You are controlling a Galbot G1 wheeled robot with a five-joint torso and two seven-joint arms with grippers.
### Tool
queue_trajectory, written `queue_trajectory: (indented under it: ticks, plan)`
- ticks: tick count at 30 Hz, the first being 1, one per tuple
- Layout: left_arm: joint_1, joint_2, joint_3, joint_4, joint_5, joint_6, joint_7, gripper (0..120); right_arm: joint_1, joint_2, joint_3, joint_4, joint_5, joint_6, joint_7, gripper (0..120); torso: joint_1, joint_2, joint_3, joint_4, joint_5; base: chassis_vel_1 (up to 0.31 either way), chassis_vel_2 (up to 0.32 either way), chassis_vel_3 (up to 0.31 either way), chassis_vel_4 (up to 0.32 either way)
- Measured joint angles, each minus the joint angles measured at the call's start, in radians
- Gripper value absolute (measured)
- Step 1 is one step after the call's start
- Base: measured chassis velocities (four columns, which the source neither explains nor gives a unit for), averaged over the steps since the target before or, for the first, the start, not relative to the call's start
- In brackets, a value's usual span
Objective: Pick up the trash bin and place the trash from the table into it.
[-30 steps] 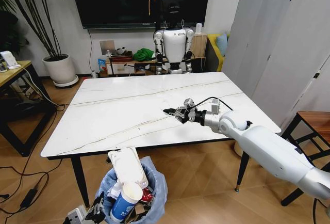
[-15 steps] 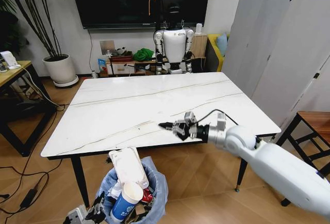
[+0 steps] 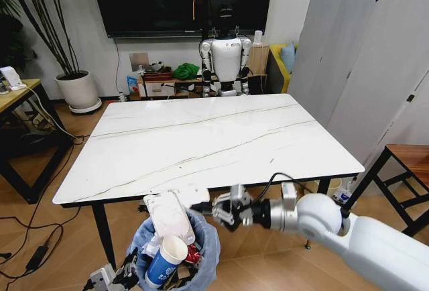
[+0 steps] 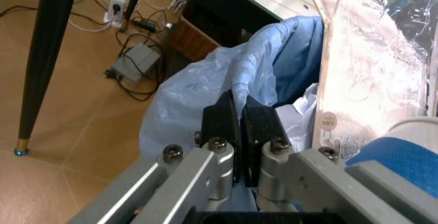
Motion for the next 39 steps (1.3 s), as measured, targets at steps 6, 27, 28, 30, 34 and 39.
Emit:
queue_trajectory:
  ticks: [6, 27, 28, 30, 34, 39]
  plan:
    - [-0.001, -0.018, -0.004, 0.001, 0.000, 0.001, 0.000, 0, 0.042, 0.067, -0.095, -0.022, 0.001, 0.017, 0.011, 0, 0.000, 0.000, 0.000, 0.0003, -0.0001, 0.000, 0.000, 0.000, 0.000]
    - [0.018, -0.026, -0.008, -0.029, -0.003, 0.003, 0.000, 0, 0.056, 0.153, -0.179, -0.171, -0.009, 0.080, -0.021, 0, 0.000, 0.000, 0.000, 0.0001, 0.0001, 0.000, 0.000, 0.000, 0.000]
    - [0.019, -0.026, -0.009, -0.031, -0.003, 0.003, 0.000, 0, 0.053, 0.154, -0.177, -0.176, -0.011, 0.082, -0.023, 0, 0.000, 0.000, 0.000, 0.0001, 0.0000, 0.000, 0.000, 0.000, 0.000]
    - [0.022, -0.026, -0.013, -0.036, -0.003, 0.003, 0.001, 0, 0.049, 0.152, -0.171, -0.183, -0.015, 0.089, -0.030, 0, 0.000, 0.000, 0.000, 0.0001, 0.0001, 0.000, 0.000, 0.000, 0.000]
    - [0.025, -0.028, -0.014, -0.039, -0.002, 0.003, 0.002, 0, 0.043, 0.145, -0.164, -0.184, -0.024, 0.095, -0.031, 0, 0.000, 0.000, 0.000, 0.0001, 0.0000, 0.000, 0.000, 0.000, 0.000]
    - [0.026, -0.030, -0.016, -0.048, -0.002, 0.003, 0.002, 0, 0.017, 0.145, -0.153, -0.201, -0.060, 0.121, -0.031, 0, 0.000, 0.000, 0.000, 0.0000, 0.0001, 0.000, 0.000, 0.000, 0.000]
